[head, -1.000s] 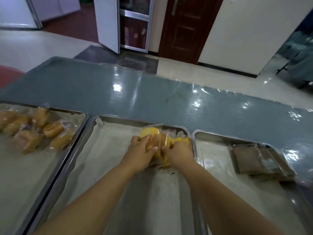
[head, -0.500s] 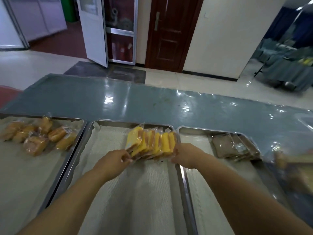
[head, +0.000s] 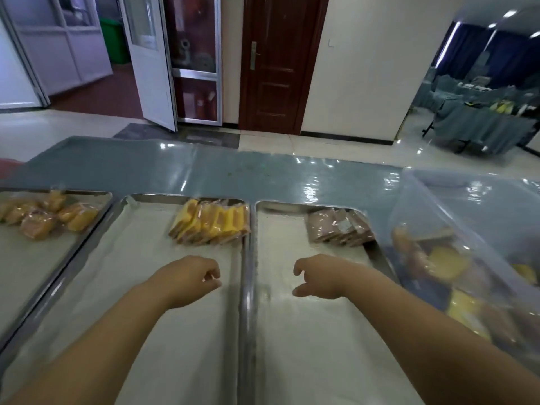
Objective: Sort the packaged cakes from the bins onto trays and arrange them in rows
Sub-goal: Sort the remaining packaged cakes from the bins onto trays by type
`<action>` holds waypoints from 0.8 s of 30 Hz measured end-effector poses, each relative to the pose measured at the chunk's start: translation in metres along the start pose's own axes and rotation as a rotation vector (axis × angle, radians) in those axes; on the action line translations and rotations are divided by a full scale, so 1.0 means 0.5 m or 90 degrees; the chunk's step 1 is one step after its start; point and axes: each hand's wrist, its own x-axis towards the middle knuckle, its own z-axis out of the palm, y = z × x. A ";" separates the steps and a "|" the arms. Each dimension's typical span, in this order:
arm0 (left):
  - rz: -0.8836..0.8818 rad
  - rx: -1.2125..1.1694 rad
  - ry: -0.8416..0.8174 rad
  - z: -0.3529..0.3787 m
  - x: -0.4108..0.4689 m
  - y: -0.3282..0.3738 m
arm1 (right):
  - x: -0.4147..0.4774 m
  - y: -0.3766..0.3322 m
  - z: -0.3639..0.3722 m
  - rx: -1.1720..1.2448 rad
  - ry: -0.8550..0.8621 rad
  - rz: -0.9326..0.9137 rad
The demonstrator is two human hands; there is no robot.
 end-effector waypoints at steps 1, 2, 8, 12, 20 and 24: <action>0.006 0.002 -0.005 0.012 -0.009 0.035 | -0.027 0.029 0.004 -0.011 -0.001 -0.005; 0.013 0.007 -0.006 0.022 -0.017 0.071 | -0.053 0.055 0.006 -0.019 0.001 -0.011; 0.075 0.017 0.068 0.055 -0.052 0.272 | -0.199 0.195 -0.023 0.002 0.034 -0.016; 0.102 -0.003 0.124 0.037 -0.042 0.352 | -0.261 0.262 -0.086 0.039 0.109 -0.018; 0.211 -0.003 0.195 -0.069 0.096 0.514 | -0.317 0.422 -0.196 0.103 0.290 0.037; 0.289 -0.026 0.205 -0.095 0.163 0.630 | -0.334 0.526 -0.210 0.115 0.323 0.092</action>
